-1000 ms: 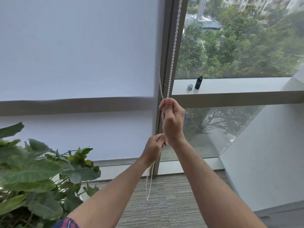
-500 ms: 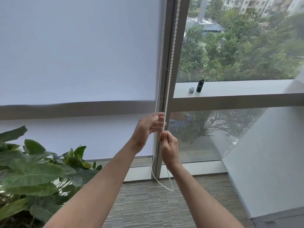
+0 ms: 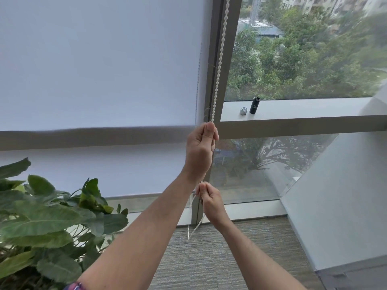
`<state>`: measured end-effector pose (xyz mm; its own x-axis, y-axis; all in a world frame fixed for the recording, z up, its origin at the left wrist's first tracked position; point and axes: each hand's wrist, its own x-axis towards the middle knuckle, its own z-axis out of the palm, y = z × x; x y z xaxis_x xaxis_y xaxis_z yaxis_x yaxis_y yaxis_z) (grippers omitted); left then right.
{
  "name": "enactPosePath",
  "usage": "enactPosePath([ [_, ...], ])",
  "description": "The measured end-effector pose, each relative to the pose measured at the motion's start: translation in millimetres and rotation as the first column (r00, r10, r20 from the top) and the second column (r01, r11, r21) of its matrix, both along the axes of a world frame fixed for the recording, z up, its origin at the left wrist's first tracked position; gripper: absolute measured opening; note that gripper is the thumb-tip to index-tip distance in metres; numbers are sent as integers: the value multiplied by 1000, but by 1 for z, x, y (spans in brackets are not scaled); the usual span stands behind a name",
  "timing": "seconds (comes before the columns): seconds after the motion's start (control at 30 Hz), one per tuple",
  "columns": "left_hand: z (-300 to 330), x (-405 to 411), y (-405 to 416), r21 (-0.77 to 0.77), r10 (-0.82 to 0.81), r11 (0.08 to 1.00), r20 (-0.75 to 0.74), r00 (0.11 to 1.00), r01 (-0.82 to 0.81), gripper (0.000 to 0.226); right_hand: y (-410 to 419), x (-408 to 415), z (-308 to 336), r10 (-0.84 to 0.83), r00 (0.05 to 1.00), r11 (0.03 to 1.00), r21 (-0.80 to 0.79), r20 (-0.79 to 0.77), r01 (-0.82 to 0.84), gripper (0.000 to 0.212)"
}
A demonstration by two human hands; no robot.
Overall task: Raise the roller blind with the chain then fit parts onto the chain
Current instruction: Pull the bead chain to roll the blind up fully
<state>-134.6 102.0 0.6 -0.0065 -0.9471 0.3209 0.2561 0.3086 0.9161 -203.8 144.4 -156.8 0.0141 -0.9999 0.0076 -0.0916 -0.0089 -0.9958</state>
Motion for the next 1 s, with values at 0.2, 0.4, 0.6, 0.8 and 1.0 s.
enactPosePath([
  [0.2, -17, -4, 1, 13, 57, 998, 62, 996, -57, 39, -19, -23, 21, 193, 981, 979, 69, -18, -192, 27],
  [0.4, -63, 7, 7, 99, 79, 991, 125, 989, -92, 39, -37, -32, 57, 51, 965, 999, -33, 257, -44, 43],
  [0.6, -94, 5, 15, 194, 48, 977, 189, 981, -85, 37, -44, -10, 141, 96, 913, 962, -273, 396, 17, 41],
  [0.8, -141, 13, 33, 345, -40, 937, 226, 973, -42, 41, -52, 10, 177, 48, 924, 934, -346, 379, 93, 38],
  [1.0, -157, 24, 35, 353, -138, 936, 379, 915, -5, 38, -47, 12, 143, -157, 948, 898, -360, 276, 254, 39],
])
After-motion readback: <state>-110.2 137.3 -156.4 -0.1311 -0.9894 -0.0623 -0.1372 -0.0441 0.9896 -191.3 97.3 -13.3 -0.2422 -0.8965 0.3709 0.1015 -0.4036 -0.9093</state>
